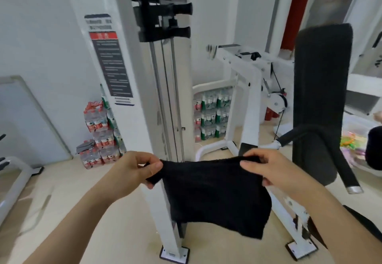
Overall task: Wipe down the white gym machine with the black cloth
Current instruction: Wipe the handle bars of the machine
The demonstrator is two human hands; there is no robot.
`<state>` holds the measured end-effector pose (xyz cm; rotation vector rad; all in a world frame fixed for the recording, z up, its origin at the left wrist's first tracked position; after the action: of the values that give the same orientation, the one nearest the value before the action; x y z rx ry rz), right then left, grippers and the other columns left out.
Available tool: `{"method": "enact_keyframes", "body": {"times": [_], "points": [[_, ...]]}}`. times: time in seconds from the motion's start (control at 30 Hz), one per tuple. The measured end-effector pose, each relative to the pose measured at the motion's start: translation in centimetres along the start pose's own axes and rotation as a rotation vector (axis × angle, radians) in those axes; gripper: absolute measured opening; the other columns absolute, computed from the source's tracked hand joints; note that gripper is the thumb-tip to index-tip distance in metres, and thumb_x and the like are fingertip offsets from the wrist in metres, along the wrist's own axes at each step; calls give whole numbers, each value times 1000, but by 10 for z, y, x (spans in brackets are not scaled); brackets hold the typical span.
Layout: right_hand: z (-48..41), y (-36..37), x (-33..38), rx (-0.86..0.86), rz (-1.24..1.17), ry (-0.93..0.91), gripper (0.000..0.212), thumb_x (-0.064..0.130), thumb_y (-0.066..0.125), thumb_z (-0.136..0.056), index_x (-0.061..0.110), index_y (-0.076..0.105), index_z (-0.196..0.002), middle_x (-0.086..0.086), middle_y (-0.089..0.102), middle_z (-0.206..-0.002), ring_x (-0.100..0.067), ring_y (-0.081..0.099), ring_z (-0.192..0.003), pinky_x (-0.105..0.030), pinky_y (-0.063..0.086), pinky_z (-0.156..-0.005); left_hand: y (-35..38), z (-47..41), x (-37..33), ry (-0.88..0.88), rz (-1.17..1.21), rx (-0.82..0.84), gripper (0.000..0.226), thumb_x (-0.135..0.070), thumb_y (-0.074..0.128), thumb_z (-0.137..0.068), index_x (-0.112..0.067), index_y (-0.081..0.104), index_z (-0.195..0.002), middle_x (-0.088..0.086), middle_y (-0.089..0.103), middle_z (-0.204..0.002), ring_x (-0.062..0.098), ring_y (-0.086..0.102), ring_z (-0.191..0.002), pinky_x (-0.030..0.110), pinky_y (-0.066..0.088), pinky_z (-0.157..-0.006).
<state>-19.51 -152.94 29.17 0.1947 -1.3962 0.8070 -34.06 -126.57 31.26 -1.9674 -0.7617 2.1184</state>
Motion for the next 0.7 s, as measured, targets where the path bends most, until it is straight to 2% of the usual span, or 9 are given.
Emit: {"method": "enact_keyframes", "body": {"times": [0.1, 0.2, 0.27, 0.3, 0.37, 0.47, 0.53, 0.6, 0.7], "points": [[-12, -47, 0, -80, -75, -34, 9, 22, 66, -94, 18, 74, -96, -7, 66, -84, -26, 51, -70, -29, 38, -53, 45, -8, -10, -68, 44, 166, 24, -20, 60, -92, -17, 73, -73, 7, 67, -69, 24, 60, -62, 30, 53, -63], [-28, -80, 9, -112, -236, -77, 13, 16, 63, -95, 6, 72, -94, -8, 59, -73, -16, 50, -54, -22, 30, -41, 76, -20, -24, -94, 203, 224, 14, -26, 69, -89, -14, 77, -89, 7, 67, -74, 18, 59, -61, 25, 50, -58], [-45, -100, 25, -116, -300, -113, 12, 13, 62, -95, 5, 69, -91, -3, 56, -67, -10, 46, -47, -20, 29, -38, 89, -35, -33, -113, 401, 188, 22, -25, 77, -82, -9, 77, -97, 6, 66, -74, 15, 58, -56, 23, 50, -54], [-55, -112, 36, -126, -297, -153, 11, 14, 63, -94, 6, 69, -89, -1, 58, -67, -10, 48, -49, -21, 32, -41, 92, -44, -40, -105, 496, 128, 21, -21, 76, -81, -8, 77, -97, 7, 66, -74, 15, 57, -53, 23, 50, -52], [-77, -133, 68, -171, -272, -267, 8, 15, 66, -93, 10, 71, -91, -1, 65, -76, -12, 57, -64, -25, 39, -53, 90, -66, -54, -49, 579, -37, 23, -9, 58, -89, -13, 76, -103, 7, 67, -76, 15, 57, -54, 23, 49, -49], [-107, -166, 125, -283, -244, -457, 8, 11, 65, -93, 10, 70, -98, -5, 68, -95, -14, 65, -88, -23, 54, -69, 76, -110, -84, 117, 456, -250, 36, -4, 46, -99, -28, 65, -117, 0, 72, -82, 19, 69, -74, 23, 55, -60], [-123, -182, 166, -360, -221, -598, 9, 6, 64, -93, 11, 70, -97, -4, 68, -95, -16, 67, -93, -26, 59, -81, 54, -136, -111, 257, 346, -461, 35, -6, 46, -101, -32, 67, -106, -4, 74, -90, 19, 70, -87, 24, 56, -68], [-137, -191, 195, -411, -152, -702, 14, 6, 64, -91, 18, 69, -89, -2, 68, -90, -20, 68, -92, -35, 58, -88, 35, -153, -132, 344, 264, -653, 34, -8, 45, -102, -34, 67, -96, -10, 70, -86, 13, 67, -83, 26, 55, -71], [-162, -202, 196, -405, -109, -712, 18, 6, 61, -89, 20, 69, -84, -8, 68, -89, -26, 66, -90, -44, 55, -93, 36, -166, -140, 366, 254, -720, 38, -7, 45, -101, -38, 64, -87, -14, 64, -77, 8, 58, -72, 29, 52, -62]]}}
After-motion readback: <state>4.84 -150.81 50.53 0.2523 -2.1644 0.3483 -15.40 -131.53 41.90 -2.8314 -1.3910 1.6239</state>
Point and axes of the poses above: each hand's wrist, its own z-axis away from the middle knuckle, its own y-axis out of the palm, x = y × z, the point moved 8 cm from there along -z, towards the middle knuckle
